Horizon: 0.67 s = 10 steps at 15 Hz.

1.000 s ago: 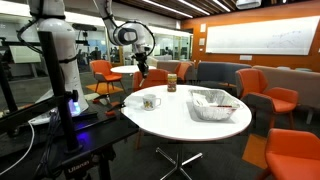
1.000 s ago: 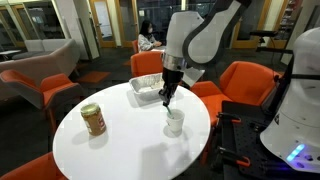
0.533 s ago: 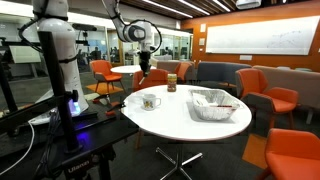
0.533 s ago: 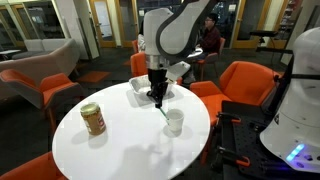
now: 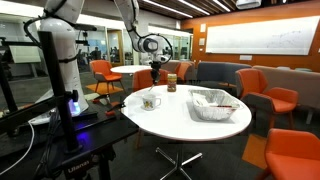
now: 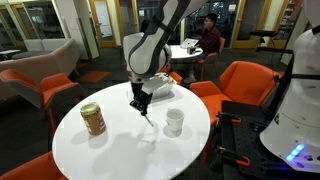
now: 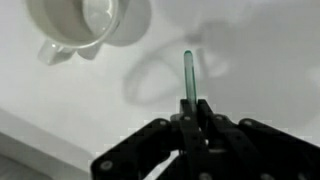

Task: Put the marker on the table

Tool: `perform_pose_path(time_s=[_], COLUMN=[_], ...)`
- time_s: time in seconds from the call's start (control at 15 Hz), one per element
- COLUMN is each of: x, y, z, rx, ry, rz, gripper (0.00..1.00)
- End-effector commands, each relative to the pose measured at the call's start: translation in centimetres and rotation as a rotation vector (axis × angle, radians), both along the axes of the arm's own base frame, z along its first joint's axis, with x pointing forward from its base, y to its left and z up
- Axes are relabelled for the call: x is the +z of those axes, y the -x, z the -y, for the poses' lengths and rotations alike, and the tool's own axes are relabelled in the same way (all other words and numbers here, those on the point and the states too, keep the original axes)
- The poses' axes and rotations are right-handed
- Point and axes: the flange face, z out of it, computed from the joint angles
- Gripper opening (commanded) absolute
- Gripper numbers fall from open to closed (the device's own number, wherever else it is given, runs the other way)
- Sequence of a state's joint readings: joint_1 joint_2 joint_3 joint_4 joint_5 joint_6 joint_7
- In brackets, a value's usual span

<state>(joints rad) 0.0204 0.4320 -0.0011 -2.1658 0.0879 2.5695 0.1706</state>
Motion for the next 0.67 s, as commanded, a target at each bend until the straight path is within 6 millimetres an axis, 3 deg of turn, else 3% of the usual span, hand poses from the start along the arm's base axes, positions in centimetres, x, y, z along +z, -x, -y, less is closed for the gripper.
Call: perform_pose_path(time_s=[0.0, 0.13, 0.2, 0.27, 0.6], x=[-2.5, -3.8, -4.1, -4.3, -2.4], y=[-2.9, -3.8, -4.1, -4.4, -4.4], z=[0.2, 0.3, 0.2, 0.2, 0.4], rx=[-0.041, -0.025, -0.020, -0.019, 0.007], ry=[-0.009, -0.007, -0.002, -0.007, 0.012], rz=[-0.053, -0.053, -0.032, -0.022, 0.054], gripper=[0.03, 0.03, 0.37, 0.38, 0.75])
